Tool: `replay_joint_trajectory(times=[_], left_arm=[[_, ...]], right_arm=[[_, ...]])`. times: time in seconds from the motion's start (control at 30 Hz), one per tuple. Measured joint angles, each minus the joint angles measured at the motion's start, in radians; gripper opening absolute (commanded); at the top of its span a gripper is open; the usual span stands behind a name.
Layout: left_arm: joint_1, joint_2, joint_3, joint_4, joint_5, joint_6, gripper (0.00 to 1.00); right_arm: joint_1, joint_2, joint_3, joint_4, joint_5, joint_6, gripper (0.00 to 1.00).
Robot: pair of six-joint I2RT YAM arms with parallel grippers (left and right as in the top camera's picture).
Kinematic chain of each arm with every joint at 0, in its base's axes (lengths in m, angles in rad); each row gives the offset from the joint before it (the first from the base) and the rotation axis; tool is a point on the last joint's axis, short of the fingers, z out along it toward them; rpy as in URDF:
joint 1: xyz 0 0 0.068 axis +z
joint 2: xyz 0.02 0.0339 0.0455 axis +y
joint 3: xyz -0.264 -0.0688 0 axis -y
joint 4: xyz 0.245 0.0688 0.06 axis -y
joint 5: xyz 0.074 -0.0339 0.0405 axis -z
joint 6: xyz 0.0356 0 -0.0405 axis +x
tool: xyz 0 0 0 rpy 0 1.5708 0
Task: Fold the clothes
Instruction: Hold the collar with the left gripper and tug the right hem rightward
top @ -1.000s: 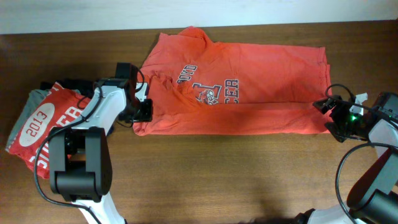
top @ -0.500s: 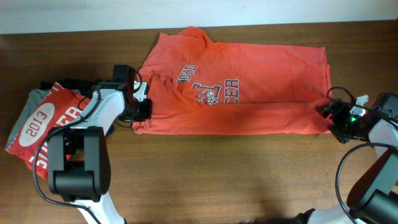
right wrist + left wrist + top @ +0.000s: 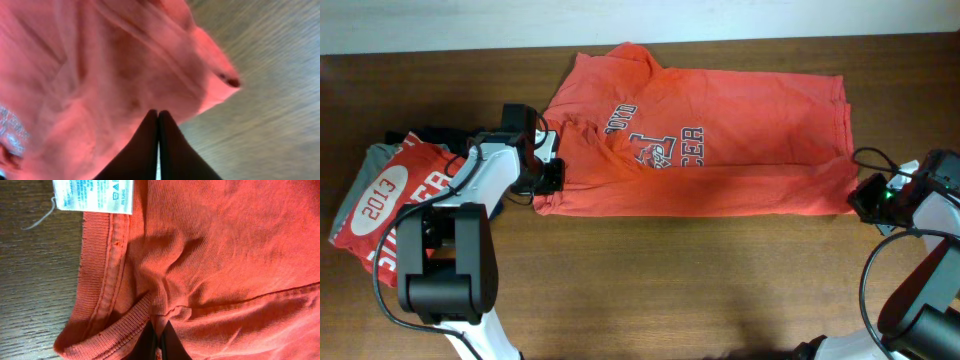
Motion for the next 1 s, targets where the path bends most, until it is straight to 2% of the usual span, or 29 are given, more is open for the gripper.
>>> replay_joint_trajectory(times=[0.13,0.17,0.2,0.23,0.27,0.3,0.4,0.5,0.57,0.63,0.73,0.83,0.9,1.0], left_arm=[[0.000,0.000,0.000,0.000,0.000,0.000,0.01],[0.000,0.000,0.000,0.000,0.000,0.000,0.01],[0.000,0.000,0.000,0.000,0.000,0.000,0.01],[0.000,0.000,0.000,0.000,0.000,0.000,0.01],[0.000,0.000,0.000,0.000,0.000,0.000,0.01],[0.000,0.000,0.000,0.000,0.000,0.000,0.01],[0.000,0.000,0.000,0.000,0.000,0.000,0.01],[0.000,0.000,0.000,0.000,0.000,0.000,0.01],[0.000,0.000,0.000,0.000,0.000,0.000,0.01],[0.000,0.000,0.000,0.000,0.000,0.000,0.00],[0.000,0.000,0.000,0.000,0.000,0.000,0.01],[0.000,0.000,0.000,0.000,0.000,0.000,0.01],[0.000,0.000,0.000,0.000,0.000,0.000,0.01],[0.000,0.000,0.000,0.000,0.000,0.000,0.01]], right_arm=[[0.000,0.001,0.000,0.001,0.079,0.071,0.05],[0.000,0.003,0.000,0.004,0.093,0.084,0.09],[0.000,0.008,0.000,0.008,0.103,0.098,0.23],[0.000,0.016,0.000,0.010,0.112,0.111,0.46],[0.000,0.026,0.000,0.010,0.120,0.121,0.52],[0.000,0.036,0.000,0.011,0.126,0.122,0.53],[0.000,0.071,0.000,0.011,0.132,0.138,0.67],[0.000,0.077,0.008,0.012,0.130,0.143,0.71],[0.000,0.078,0.010,0.014,0.129,0.143,0.70],[0.000,0.079,0.010,0.021,0.129,0.141,0.62],[0.000,0.089,0.010,0.043,0.129,0.139,0.31],[0.000,0.100,0.010,0.043,0.129,0.140,0.11],[0.000,0.102,0.009,0.042,0.129,0.145,0.06],[0.000,0.102,0.010,0.042,0.129,0.147,0.04]])
